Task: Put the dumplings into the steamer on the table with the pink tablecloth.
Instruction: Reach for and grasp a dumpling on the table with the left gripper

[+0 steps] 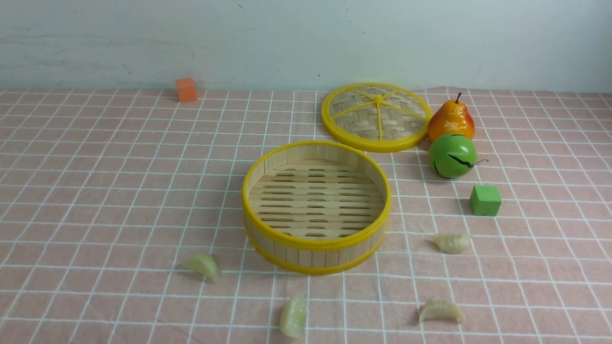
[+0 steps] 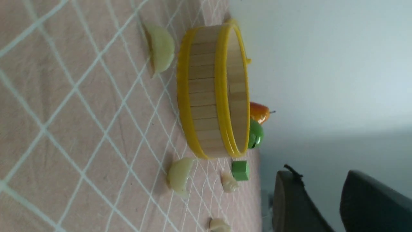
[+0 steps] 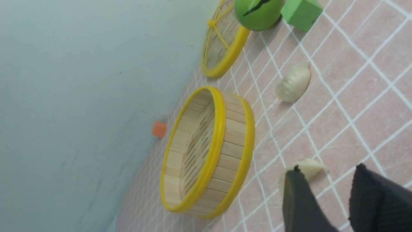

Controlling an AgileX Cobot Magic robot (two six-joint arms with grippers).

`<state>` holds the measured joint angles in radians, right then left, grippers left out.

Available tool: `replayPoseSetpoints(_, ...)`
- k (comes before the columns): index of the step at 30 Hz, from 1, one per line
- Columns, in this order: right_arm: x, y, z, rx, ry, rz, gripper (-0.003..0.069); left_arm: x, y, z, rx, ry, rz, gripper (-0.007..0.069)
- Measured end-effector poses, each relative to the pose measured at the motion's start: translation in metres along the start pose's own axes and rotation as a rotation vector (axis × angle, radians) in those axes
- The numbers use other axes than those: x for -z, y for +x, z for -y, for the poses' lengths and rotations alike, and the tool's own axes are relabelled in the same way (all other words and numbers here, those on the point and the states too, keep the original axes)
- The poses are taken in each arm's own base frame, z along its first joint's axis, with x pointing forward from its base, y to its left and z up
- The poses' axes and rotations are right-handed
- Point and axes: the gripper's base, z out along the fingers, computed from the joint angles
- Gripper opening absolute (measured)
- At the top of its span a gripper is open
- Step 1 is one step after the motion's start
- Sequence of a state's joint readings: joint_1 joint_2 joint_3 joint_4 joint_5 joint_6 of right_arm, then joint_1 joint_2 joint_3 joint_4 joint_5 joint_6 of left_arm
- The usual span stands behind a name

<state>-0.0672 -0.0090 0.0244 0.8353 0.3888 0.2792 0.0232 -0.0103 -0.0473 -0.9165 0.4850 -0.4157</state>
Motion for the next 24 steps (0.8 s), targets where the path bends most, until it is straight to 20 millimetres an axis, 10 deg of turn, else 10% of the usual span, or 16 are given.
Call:
replayPoseSetpoints(7, 0.006, -0.019, -0.045, 0.442, -0.016, -0.026, 0.0096, -0.005, -0.017, 0.051, -0.387, -0.245, -0.159, -0.0014)
replayPoseSetpoints(16, -0.039, -0.067, -0.111, 0.855, 0.199, -0.382, -0.002, -0.042, -0.053, 0.097, -0.771, -0.532, -0.397, -0.0014)
replayPoseSetpoints(24, -0.086, -0.039, -0.143, 1.009, 0.117, -0.94, -0.0017, -0.105, -0.048, 0.1, -0.835, -0.708, -0.607, 0.0052)
